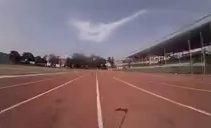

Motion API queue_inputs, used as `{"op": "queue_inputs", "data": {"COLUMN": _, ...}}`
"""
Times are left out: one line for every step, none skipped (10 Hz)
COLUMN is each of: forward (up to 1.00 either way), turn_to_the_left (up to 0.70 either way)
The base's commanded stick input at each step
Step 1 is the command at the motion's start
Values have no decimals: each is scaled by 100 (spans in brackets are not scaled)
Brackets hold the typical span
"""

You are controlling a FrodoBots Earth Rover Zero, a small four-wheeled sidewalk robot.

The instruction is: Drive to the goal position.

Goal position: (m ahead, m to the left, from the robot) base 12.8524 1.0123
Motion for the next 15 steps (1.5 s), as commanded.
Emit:
{"op": "queue_inputs", "data": {"forward": 70, "turn_to_the_left": 0}}
{"op": "queue_inputs", "data": {"forward": 70, "turn_to_the_left": 0}}
{"op": "queue_inputs", "data": {"forward": 70, "turn_to_the_left": 0}}
{"op": "queue_inputs", "data": {"forward": 70, "turn_to_the_left": 0}}
{"op": "queue_inputs", "data": {"forward": 70, "turn_to_the_left": 0}}
{"op": "queue_inputs", "data": {"forward": 70, "turn_to_the_left": 0}}
{"op": "queue_inputs", "data": {"forward": 70, "turn_to_the_left": 0}}
{"op": "queue_inputs", "data": {"forward": 70, "turn_to_the_left": 0}}
{"op": "queue_inputs", "data": {"forward": 70, "turn_to_the_left": 0}}
{"op": "queue_inputs", "data": {"forward": 70, "turn_to_the_left": 0}}
{"op": "queue_inputs", "data": {"forward": 70, "turn_to_the_left": 0}}
{"op": "queue_inputs", "data": {"forward": 70, "turn_to_the_left": 0}}
{"op": "queue_inputs", "data": {"forward": 70, "turn_to_the_left": 0}}
{"op": "queue_inputs", "data": {"forward": 70, "turn_to_the_left": 0}}
{"op": "queue_inputs", "data": {"forward": 70, "turn_to_the_left": 0}}
